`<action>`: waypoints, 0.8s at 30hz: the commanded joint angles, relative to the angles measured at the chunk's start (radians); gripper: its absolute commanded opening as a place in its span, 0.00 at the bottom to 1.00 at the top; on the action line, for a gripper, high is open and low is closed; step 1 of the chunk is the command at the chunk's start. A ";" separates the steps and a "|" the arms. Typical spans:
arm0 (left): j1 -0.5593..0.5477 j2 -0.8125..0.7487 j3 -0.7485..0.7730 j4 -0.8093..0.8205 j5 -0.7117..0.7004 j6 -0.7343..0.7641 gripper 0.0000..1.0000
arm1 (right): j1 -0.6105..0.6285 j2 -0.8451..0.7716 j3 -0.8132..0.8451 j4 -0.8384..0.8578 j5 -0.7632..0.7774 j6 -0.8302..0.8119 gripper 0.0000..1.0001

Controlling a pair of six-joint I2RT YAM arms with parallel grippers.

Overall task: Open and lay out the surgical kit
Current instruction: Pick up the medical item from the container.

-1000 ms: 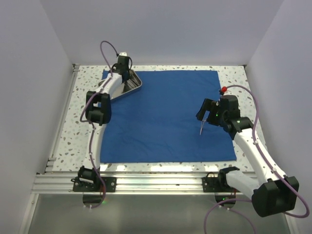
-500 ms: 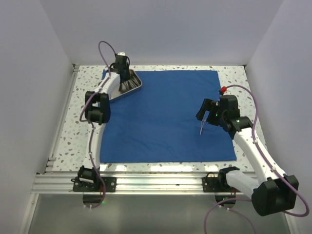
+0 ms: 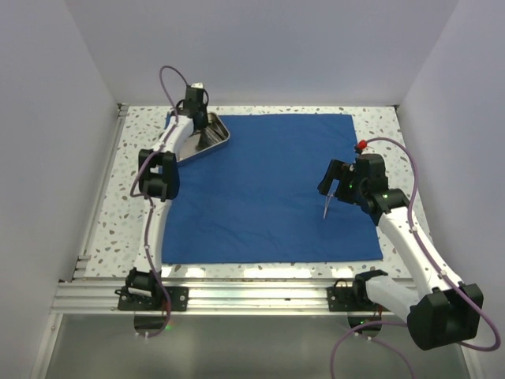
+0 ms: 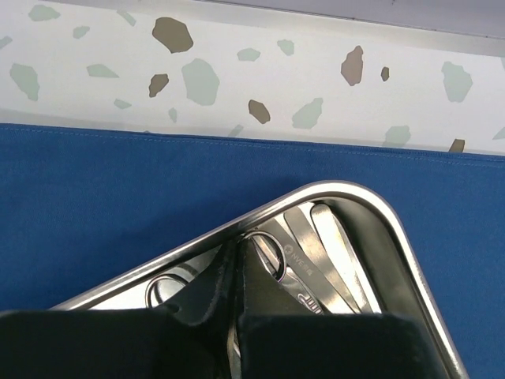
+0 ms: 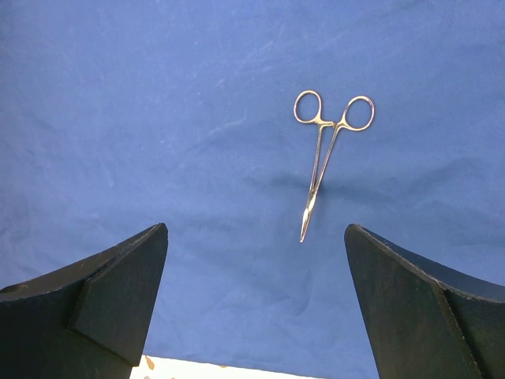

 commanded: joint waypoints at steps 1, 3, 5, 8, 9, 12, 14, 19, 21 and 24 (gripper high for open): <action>-0.004 0.001 -0.079 -0.107 -0.012 0.015 0.00 | 0.003 -0.002 0.006 0.023 0.009 -0.018 0.99; -0.004 -0.050 -0.142 -0.039 -0.017 0.010 0.00 | 0.003 -0.005 0.004 0.023 0.010 -0.018 0.99; -0.004 -0.123 -0.215 -0.012 -0.033 0.007 0.00 | 0.003 -0.003 0.003 0.025 0.013 -0.018 0.99; -0.004 -0.222 -0.291 0.034 -0.055 0.010 0.00 | 0.003 -0.002 0.001 0.030 0.016 -0.018 0.99; -0.006 -0.248 -0.314 0.069 -0.060 0.010 0.00 | 0.002 0.000 0.001 0.028 0.016 -0.018 0.99; -0.004 -0.322 -0.368 0.103 -0.069 0.015 0.00 | 0.002 -0.003 0.000 0.030 0.018 -0.018 0.99; -0.004 -0.341 -0.365 0.108 -0.070 0.021 0.00 | 0.002 -0.008 -0.003 0.030 0.021 -0.018 0.99; -0.004 -0.392 -0.379 0.132 -0.089 0.026 0.00 | 0.002 -0.014 -0.008 0.030 0.022 -0.019 0.99; -0.004 -0.409 -0.387 0.146 -0.089 0.030 0.00 | 0.002 -0.014 -0.009 0.033 0.019 -0.018 0.99; -0.004 -0.421 -0.355 0.126 -0.092 0.038 0.00 | 0.002 -0.016 -0.011 0.034 0.018 -0.016 0.99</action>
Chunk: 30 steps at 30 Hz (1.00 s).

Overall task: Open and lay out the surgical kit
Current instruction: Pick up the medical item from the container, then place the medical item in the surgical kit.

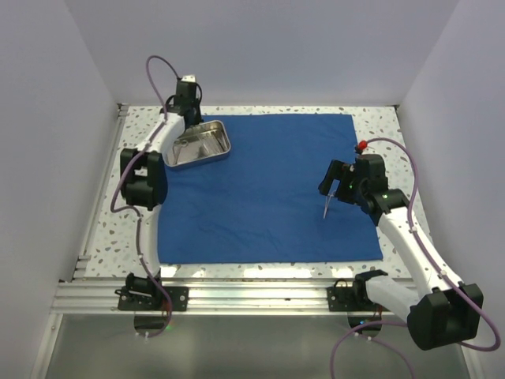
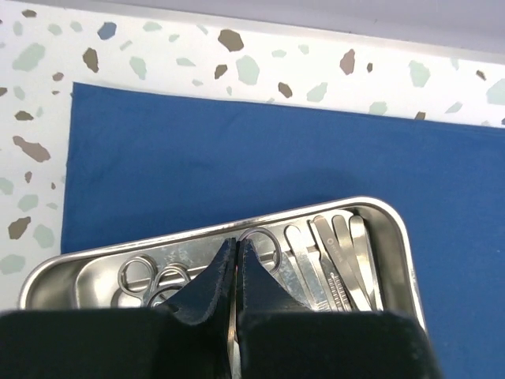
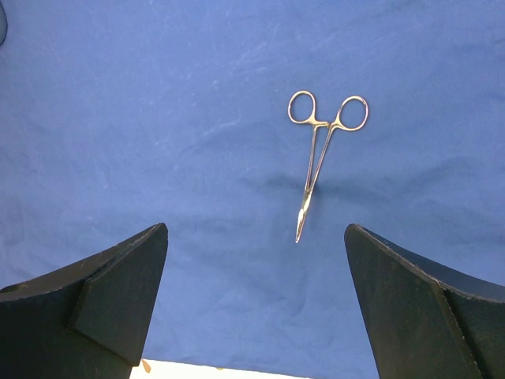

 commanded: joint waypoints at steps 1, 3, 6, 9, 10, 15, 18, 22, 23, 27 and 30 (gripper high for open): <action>0.000 -0.085 0.027 0.038 -0.023 0.029 0.00 | 0.003 -0.015 -0.006 0.036 0.003 -0.016 0.99; 0.000 -0.103 0.019 0.033 -0.024 0.031 0.00 | 0.002 -0.017 -0.006 0.036 0.004 -0.016 0.99; 0.000 -0.166 -0.010 0.041 0.005 0.031 0.00 | 0.003 -0.017 -0.010 0.041 0.004 -0.013 0.99; -0.003 -0.238 -0.037 0.049 0.055 0.032 0.00 | 0.003 -0.015 -0.013 0.047 0.001 -0.013 0.99; -0.006 -0.270 -0.039 0.044 0.093 0.034 0.00 | 0.003 -0.016 -0.013 0.048 -0.001 -0.013 0.99; -0.022 -0.338 -0.033 0.013 0.252 0.031 0.00 | 0.002 -0.027 -0.014 0.050 0.007 -0.012 0.99; -0.068 -0.358 -0.034 -0.004 0.281 0.038 0.00 | 0.003 -0.039 -0.011 0.051 0.025 -0.007 0.99; -0.169 -0.363 -0.056 0.015 0.301 0.017 0.00 | 0.003 -0.073 -0.008 0.033 0.091 0.001 0.99; -0.186 -0.363 -0.065 0.022 0.307 0.009 0.00 | 0.003 -0.096 -0.011 0.032 0.108 0.004 0.99; -0.261 -0.384 -0.155 0.110 0.342 -0.048 0.00 | 0.003 -0.158 -0.026 0.027 0.208 0.024 0.99; -0.336 -0.406 -0.217 0.151 0.313 -0.089 0.00 | 0.003 -0.206 -0.036 0.016 0.300 0.051 0.99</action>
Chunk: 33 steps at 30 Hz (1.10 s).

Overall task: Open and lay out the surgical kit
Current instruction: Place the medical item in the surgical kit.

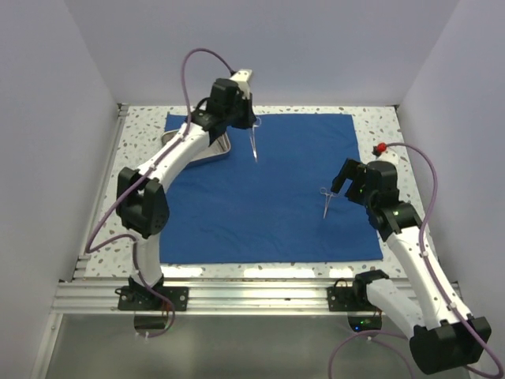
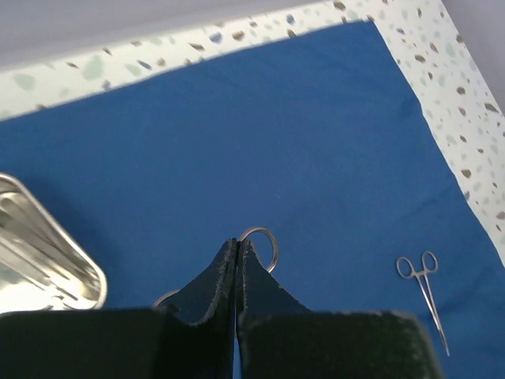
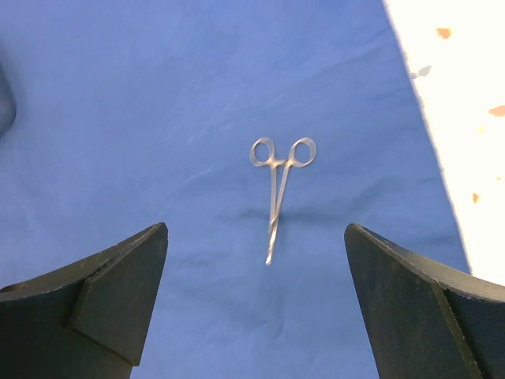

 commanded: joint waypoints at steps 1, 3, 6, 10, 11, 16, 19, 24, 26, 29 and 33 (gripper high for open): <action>-0.087 -0.065 -0.063 0.100 0.000 -0.063 0.00 | 0.003 -0.059 -0.014 0.005 0.156 0.046 0.99; -0.134 -0.063 -0.090 0.120 -0.042 -0.076 0.00 | 0.003 -0.081 -0.020 0.001 0.207 0.053 0.99; -0.210 -0.044 -0.106 0.136 -0.056 -0.099 0.00 | 0.002 -0.105 -0.029 0.008 0.213 0.053 0.99; -0.295 -0.010 -0.128 0.160 -0.084 -0.132 0.00 | 0.002 -0.091 -0.028 0.001 0.206 0.050 0.99; -0.308 -0.002 -0.142 0.180 -0.086 -0.143 0.00 | 0.002 -0.091 -0.026 0.001 0.204 0.050 0.99; -0.366 0.061 -0.145 0.214 -0.119 -0.208 0.00 | 0.003 -0.093 -0.025 -0.012 0.212 0.047 0.99; -0.392 0.105 -0.143 0.235 -0.132 -0.231 0.00 | 0.003 -0.110 -0.028 -0.013 0.222 0.046 0.99; -0.426 0.186 -0.156 0.307 -0.112 -0.280 0.00 | 0.003 -0.114 -0.035 -0.009 0.215 0.044 0.99; -0.434 0.210 -0.140 0.315 -0.107 -0.295 0.00 | 0.002 -0.110 -0.035 -0.010 0.210 0.044 0.99; -0.443 0.248 -0.123 0.315 -0.115 -0.309 0.00 | 0.003 -0.108 -0.035 -0.010 0.209 0.043 0.99; -0.452 0.277 -0.131 0.340 -0.112 -0.327 0.00 | 0.003 -0.114 -0.041 -0.006 0.206 0.043 0.99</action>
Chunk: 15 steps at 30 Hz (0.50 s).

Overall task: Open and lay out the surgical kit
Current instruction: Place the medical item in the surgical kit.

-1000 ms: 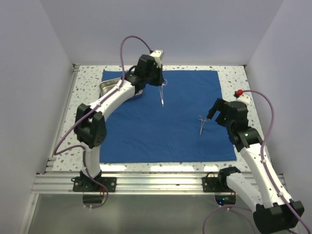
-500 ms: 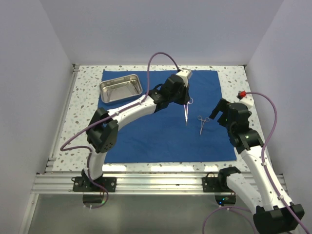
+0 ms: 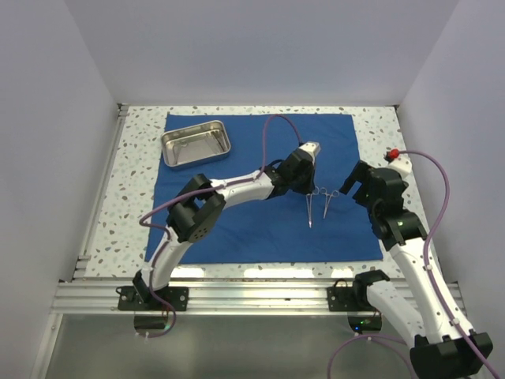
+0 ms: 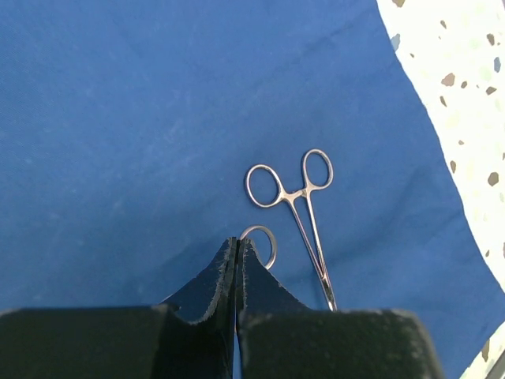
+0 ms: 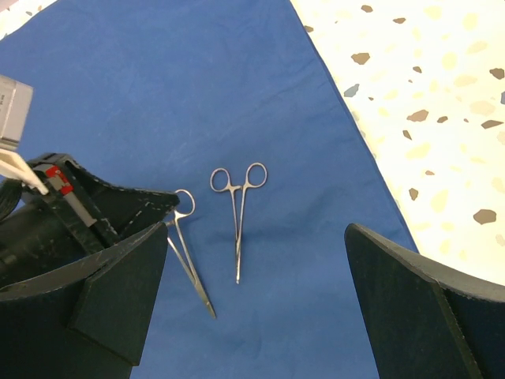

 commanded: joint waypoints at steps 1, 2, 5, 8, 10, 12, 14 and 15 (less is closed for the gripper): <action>-0.008 0.008 0.013 0.096 -0.003 -0.044 0.00 | 0.003 -0.012 -0.012 0.011 0.015 0.005 0.99; -0.010 0.011 0.009 0.129 0.000 -0.050 0.00 | 0.003 -0.011 -0.012 0.011 0.015 0.005 0.99; -0.011 0.032 0.001 0.154 0.003 -0.070 0.00 | 0.002 -0.008 -0.014 0.010 0.011 0.005 0.99; -0.015 0.057 0.008 0.174 0.027 -0.092 0.00 | 0.002 -0.008 -0.017 0.013 0.006 0.005 0.99; -0.015 0.083 0.027 0.171 0.030 -0.103 0.00 | 0.003 -0.009 -0.018 0.011 0.006 0.005 0.99; -0.015 0.111 0.059 0.165 0.041 -0.109 0.00 | 0.003 -0.014 -0.018 0.011 0.007 0.004 0.99; -0.015 0.132 0.088 0.163 0.052 -0.110 0.00 | 0.003 -0.018 -0.020 0.011 0.008 0.005 0.99; -0.016 0.150 0.097 0.163 0.053 -0.116 0.00 | 0.002 -0.018 -0.020 0.013 0.008 0.004 0.99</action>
